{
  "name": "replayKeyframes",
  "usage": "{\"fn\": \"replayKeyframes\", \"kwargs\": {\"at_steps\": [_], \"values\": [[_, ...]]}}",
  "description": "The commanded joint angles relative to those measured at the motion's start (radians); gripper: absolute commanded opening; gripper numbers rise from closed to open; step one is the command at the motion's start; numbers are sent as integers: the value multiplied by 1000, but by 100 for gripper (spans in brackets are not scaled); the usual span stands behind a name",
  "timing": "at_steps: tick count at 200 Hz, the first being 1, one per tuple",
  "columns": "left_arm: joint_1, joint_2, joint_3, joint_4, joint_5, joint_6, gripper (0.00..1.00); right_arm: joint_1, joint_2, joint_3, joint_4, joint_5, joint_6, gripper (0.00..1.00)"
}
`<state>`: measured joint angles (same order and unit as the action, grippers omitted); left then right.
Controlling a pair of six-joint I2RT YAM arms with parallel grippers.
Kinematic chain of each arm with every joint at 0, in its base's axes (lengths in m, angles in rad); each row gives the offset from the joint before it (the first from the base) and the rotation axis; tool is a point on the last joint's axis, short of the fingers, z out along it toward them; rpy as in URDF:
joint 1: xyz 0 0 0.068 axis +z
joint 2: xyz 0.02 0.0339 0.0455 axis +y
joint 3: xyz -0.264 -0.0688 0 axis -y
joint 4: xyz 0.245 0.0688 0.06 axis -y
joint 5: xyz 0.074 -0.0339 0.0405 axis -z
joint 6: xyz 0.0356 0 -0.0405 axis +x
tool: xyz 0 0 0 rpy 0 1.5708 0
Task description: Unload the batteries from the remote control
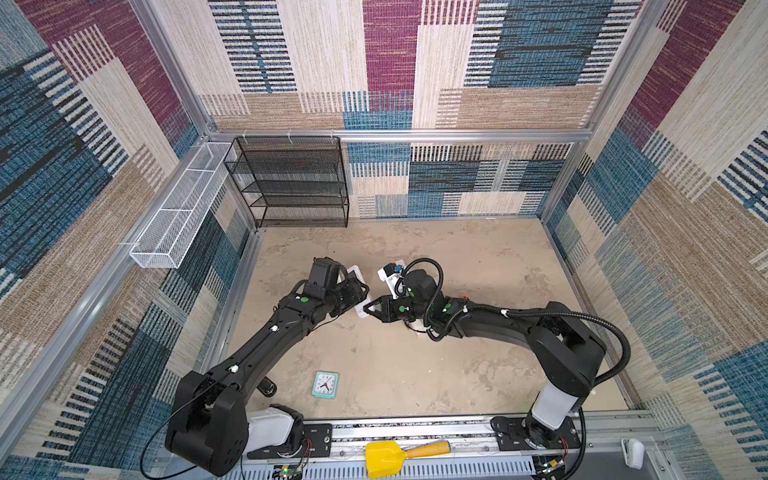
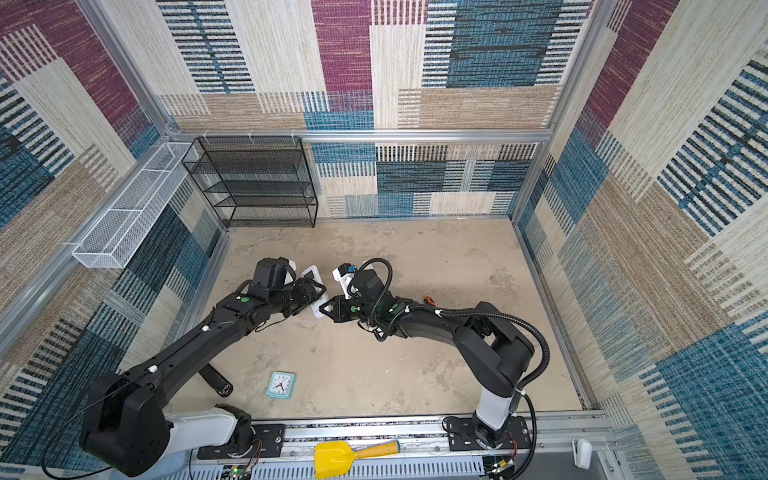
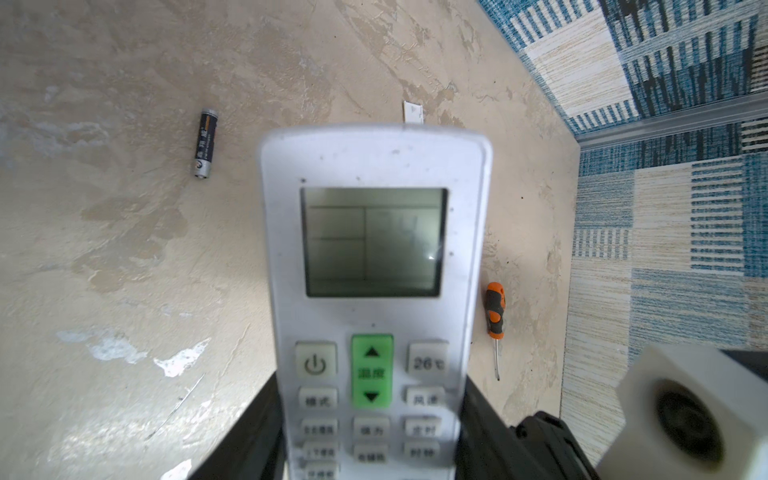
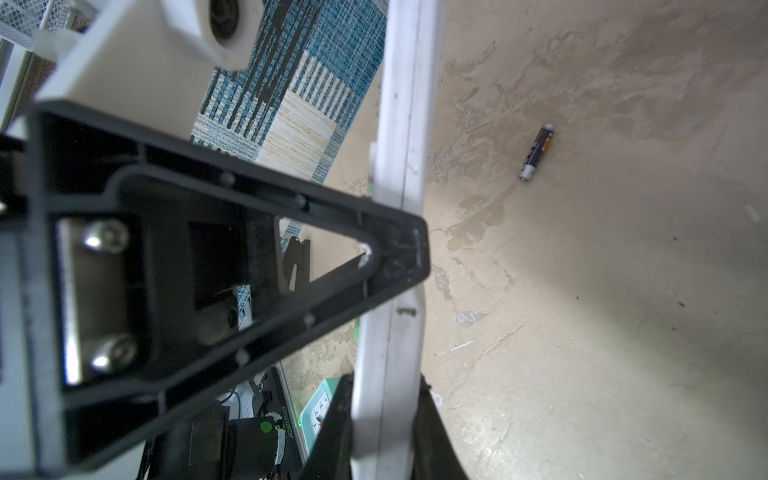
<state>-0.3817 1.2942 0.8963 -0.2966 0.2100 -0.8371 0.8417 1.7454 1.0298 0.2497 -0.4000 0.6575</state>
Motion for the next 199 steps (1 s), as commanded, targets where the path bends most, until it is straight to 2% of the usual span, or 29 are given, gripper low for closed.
{"fn": "replayKeyframes", "kwargs": {"at_steps": [1,10,15,48,68,85,101,115,132,161,194,199], "values": [[-3,-8,-9,-8,29,19,66,3,-10,-10,44,28,-30,11],[-3,-14,-9,-15,23,27,92,3,-14,-16,49,34,-30,10],[-3,-17,-7,-24,17,31,100,3,-15,-20,50,39,-31,10],[-2,-35,48,-126,-38,87,99,3,-38,-34,21,105,-63,7],[-1,-48,108,-248,-121,107,99,4,-56,-38,-20,168,-111,7],[-1,-60,154,-343,-208,118,99,17,-71,-31,-75,258,-179,7],[0,-65,180,-374,-228,208,99,48,-81,-16,-138,388,-272,7],[12,-60,201,-400,-186,259,99,89,-84,-4,-182,522,-360,7],[36,-69,198,-381,-101,253,99,134,-78,-2,-211,662,-458,8],[62,-109,119,-228,13,131,99,199,-59,-18,-219,842,-584,8],[82,-52,106,-147,138,35,100,257,-46,-40,-199,977,-696,8],[85,-44,98,-129,151,17,98,264,-44,-43,-193,992,-712,8]]}}
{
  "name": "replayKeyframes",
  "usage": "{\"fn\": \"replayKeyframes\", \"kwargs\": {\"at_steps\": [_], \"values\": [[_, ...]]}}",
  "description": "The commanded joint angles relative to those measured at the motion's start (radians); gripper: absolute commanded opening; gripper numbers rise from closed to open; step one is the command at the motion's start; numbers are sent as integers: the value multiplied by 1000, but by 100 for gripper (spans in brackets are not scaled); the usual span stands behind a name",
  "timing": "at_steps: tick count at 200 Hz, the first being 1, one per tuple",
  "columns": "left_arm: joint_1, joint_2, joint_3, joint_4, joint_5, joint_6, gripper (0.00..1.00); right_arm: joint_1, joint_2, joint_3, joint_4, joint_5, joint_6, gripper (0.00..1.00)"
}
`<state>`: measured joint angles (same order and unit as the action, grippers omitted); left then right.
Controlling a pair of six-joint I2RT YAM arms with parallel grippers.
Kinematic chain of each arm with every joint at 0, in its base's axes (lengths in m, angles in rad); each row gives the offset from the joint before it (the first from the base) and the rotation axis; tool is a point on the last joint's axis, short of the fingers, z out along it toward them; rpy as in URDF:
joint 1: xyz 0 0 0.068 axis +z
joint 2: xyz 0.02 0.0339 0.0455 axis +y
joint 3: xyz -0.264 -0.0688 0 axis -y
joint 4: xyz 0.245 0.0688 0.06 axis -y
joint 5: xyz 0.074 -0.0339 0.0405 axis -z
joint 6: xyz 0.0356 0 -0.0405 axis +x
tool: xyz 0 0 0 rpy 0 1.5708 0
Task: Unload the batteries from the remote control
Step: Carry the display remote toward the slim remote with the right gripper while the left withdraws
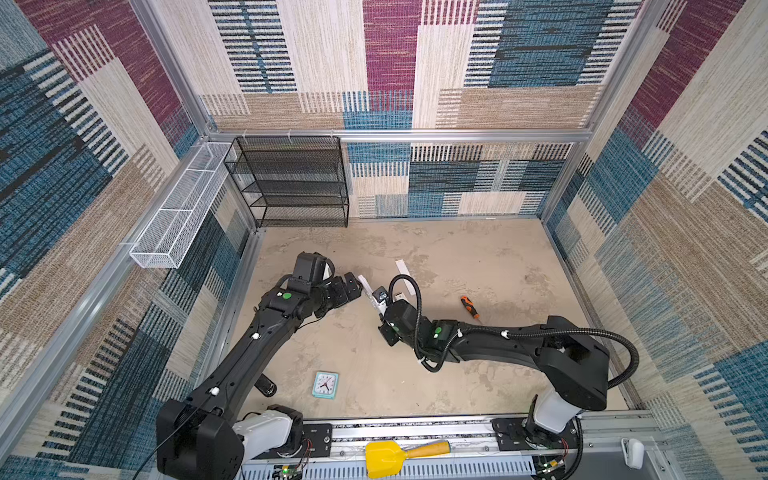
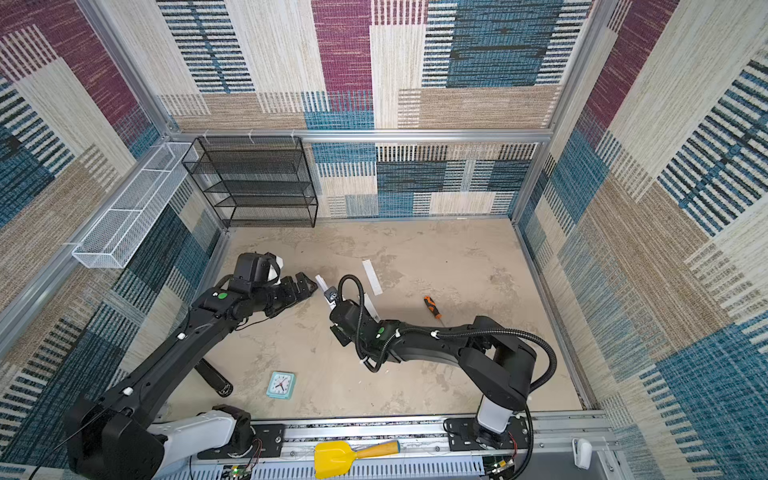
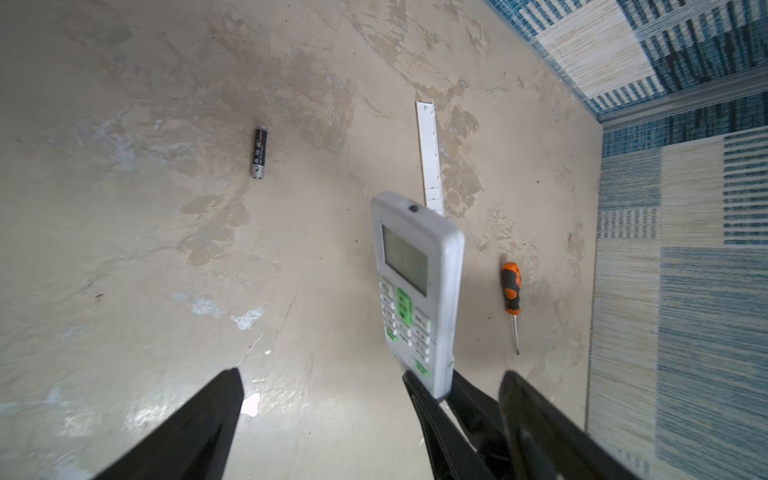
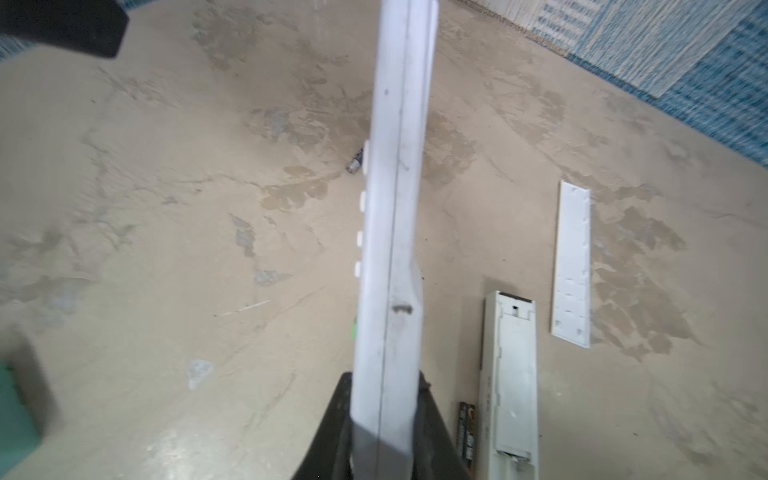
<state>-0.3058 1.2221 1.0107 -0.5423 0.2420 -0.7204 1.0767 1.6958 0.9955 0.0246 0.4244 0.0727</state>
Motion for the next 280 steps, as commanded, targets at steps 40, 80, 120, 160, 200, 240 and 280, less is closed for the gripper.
{"fn": "replayKeyframes", "kwargs": {"at_steps": [40,80,120,160,200,240,280], "values": [[14,94,-67,226,184,-229,74,67,4,-18,71,220,-209,8],[14,153,-76,257,208,-281,60,80,20,-15,74,233,-265,10],[15,171,-86,273,183,-297,33,87,16,-12,60,242,-282,13],[14,159,-101,293,176,-278,13,88,3,-8,62,204,-266,29],[15,128,-134,348,175,-222,7,58,-124,-6,17,30,-101,59],[31,120,-230,594,269,-201,0,-110,-323,-55,0,-286,148,66],[44,155,-288,890,427,-298,0,-318,-356,-75,5,-627,386,70]]}}
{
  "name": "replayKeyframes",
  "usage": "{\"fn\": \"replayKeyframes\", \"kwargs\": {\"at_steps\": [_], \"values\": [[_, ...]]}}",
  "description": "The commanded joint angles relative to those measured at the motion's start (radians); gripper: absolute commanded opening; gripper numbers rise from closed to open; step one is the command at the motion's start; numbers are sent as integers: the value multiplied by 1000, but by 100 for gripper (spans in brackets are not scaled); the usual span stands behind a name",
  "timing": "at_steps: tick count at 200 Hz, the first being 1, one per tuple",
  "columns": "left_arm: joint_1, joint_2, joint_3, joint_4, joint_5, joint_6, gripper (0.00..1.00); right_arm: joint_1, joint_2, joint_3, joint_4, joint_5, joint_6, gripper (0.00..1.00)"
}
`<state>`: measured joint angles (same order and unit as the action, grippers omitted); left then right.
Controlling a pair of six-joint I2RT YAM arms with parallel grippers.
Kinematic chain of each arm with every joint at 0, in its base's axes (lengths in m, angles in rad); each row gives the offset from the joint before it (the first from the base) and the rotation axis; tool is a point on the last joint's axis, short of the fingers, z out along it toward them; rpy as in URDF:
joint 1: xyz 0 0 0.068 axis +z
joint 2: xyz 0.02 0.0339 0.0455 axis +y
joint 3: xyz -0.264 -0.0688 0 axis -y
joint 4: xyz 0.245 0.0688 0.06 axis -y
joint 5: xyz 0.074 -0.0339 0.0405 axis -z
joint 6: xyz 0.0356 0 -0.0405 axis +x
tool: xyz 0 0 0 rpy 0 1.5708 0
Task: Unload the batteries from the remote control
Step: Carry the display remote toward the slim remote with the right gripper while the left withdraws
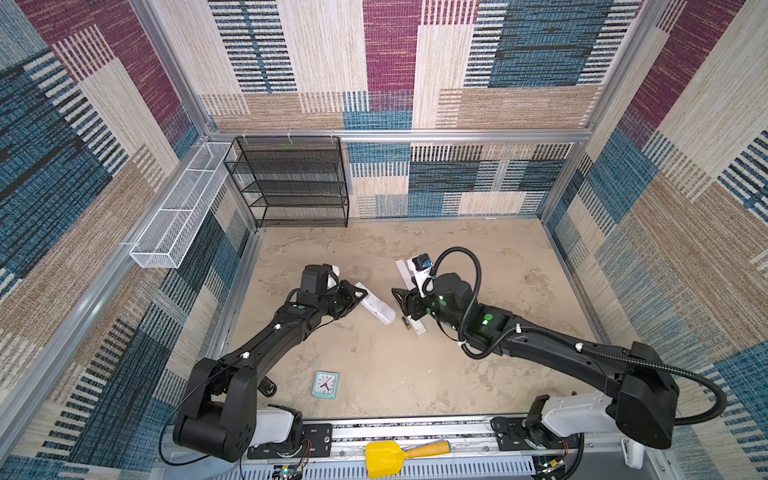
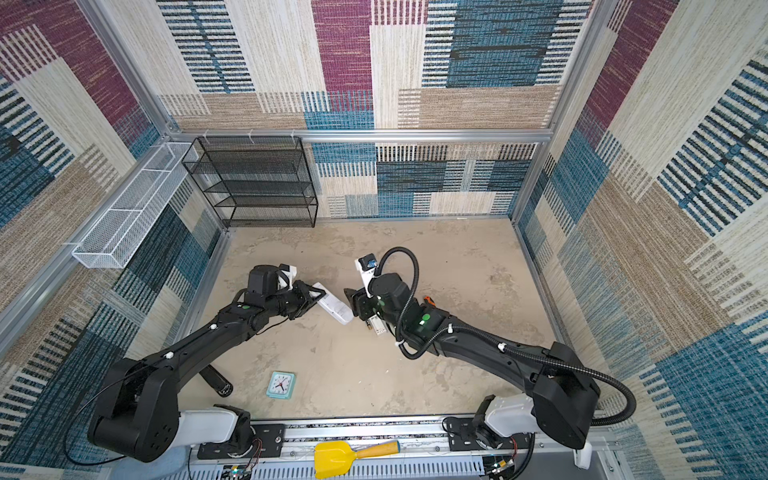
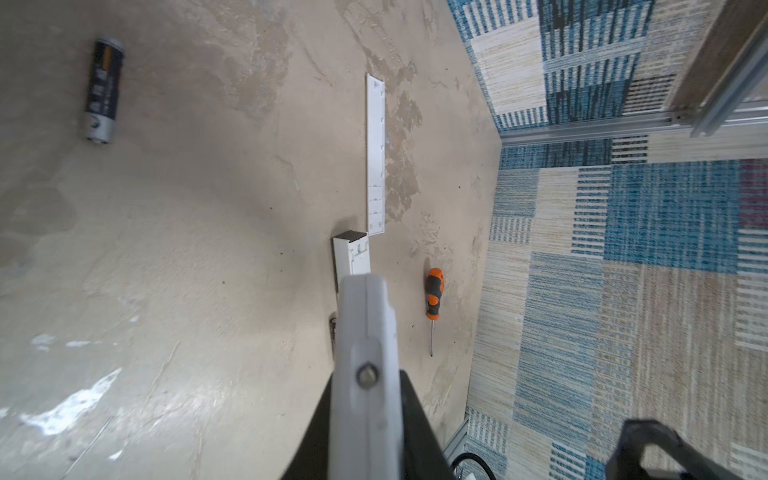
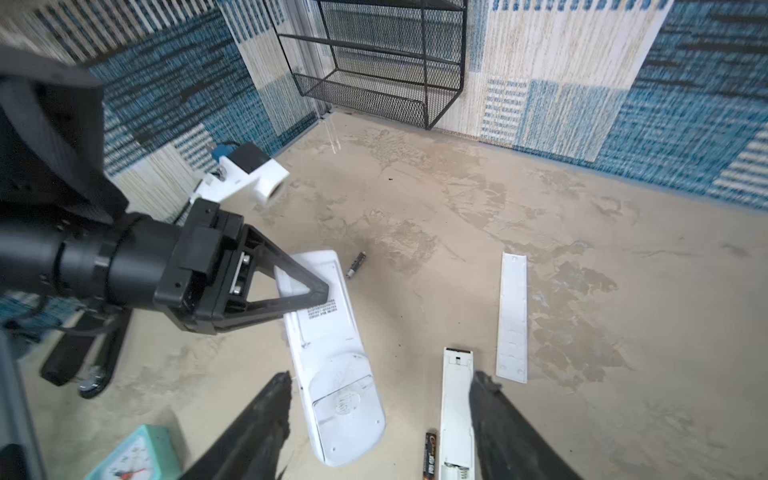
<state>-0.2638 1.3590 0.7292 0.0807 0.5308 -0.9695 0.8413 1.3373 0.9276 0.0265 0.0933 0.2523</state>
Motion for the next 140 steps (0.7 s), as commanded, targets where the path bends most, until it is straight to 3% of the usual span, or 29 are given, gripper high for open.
{"fn": "replayKeyframes", "kwargs": {"at_steps": [1,30,85,140], "values": [[2,18,-5,272,142,-50,0,-88,4,-8,4,-306,212,70],[1,27,-26,426,192,-89,0,-168,40,-41,95,-502,374,70],[2,27,-48,599,235,-119,0,-221,78,-66,186,-582,502,69],[1,11,-65,653,220,-136,0,-225,107,-91,232,-616,553,67]]}}
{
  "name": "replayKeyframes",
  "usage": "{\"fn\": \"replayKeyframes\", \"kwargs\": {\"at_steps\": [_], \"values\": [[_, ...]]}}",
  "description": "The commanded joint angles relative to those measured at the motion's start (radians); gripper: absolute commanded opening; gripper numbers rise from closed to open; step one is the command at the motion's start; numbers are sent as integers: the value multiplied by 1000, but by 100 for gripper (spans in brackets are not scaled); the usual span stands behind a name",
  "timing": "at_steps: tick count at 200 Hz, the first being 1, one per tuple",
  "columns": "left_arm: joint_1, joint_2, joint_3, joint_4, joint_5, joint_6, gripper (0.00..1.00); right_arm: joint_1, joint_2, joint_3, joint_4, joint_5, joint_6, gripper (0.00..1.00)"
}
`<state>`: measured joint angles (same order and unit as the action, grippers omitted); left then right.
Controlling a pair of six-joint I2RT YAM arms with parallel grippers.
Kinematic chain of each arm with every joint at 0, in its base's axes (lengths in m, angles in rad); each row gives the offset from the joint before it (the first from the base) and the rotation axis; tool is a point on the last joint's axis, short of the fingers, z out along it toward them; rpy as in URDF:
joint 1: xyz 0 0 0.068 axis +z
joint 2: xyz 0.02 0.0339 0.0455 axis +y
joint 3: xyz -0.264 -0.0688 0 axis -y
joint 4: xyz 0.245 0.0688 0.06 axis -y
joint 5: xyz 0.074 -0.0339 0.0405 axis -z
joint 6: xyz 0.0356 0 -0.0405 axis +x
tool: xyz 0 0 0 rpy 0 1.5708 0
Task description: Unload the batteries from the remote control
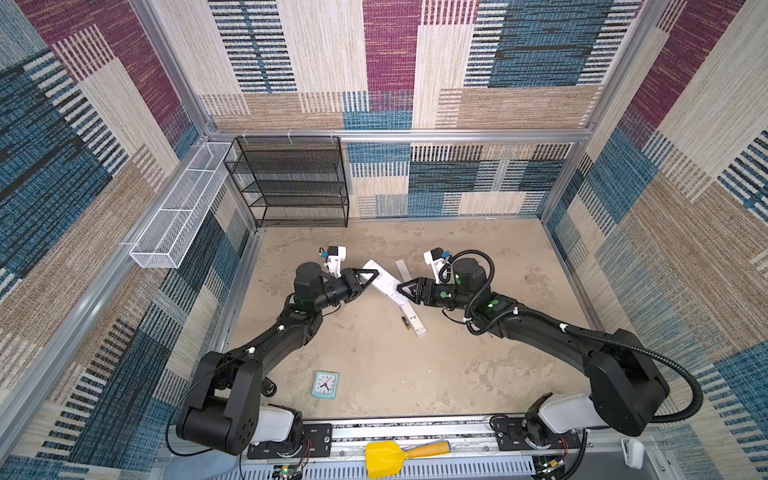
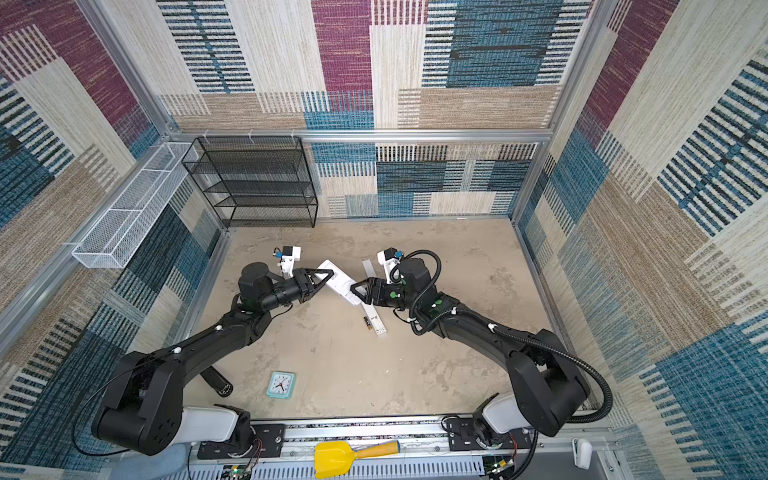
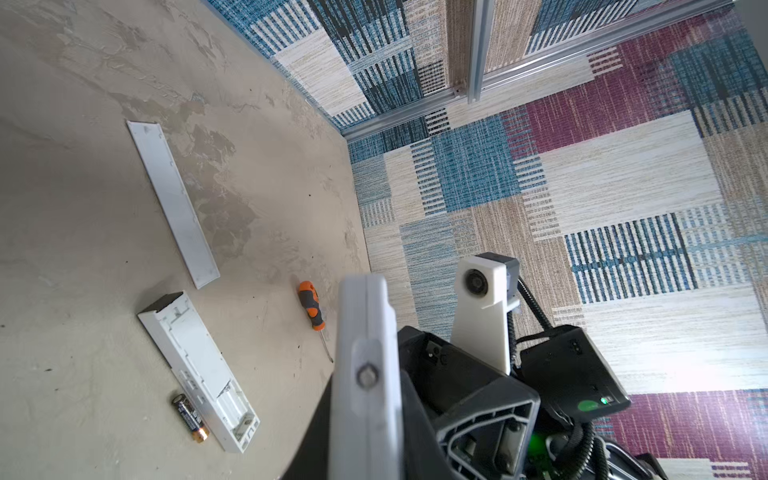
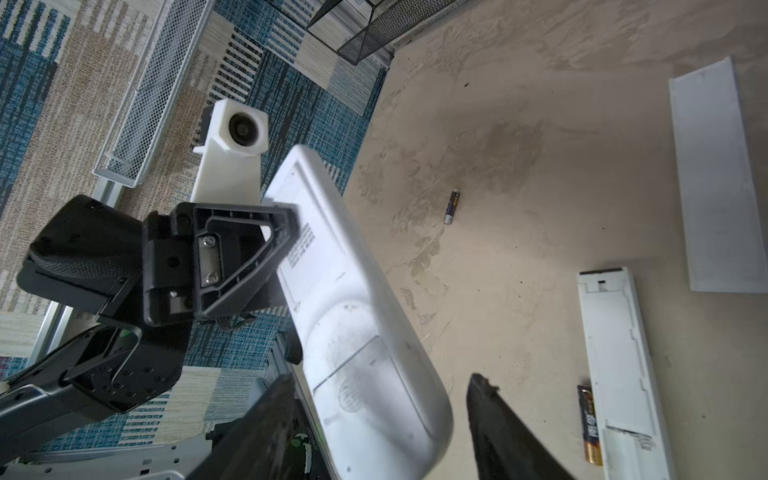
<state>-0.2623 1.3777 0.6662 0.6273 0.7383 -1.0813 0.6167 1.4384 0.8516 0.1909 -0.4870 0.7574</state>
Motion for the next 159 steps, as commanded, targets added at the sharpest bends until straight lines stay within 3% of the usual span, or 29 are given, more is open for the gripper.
{"fn": "replayKeyframes", "kwargs": {"at_steps": [1,46,107,159], "values": [[0,-8,-2,107,10,-25,0,0,7,-16,69,-36,50,67],[0,-21,-18,180,-12,-23,0,1,26,-58,125,-32,95,65],[0,-17,-27,228,1,-26,0,0,20,-95,177,-14,132,32],[0,-26,-33,218,-5,-19,0,0,8,-113,195,-5,148,29]]}}
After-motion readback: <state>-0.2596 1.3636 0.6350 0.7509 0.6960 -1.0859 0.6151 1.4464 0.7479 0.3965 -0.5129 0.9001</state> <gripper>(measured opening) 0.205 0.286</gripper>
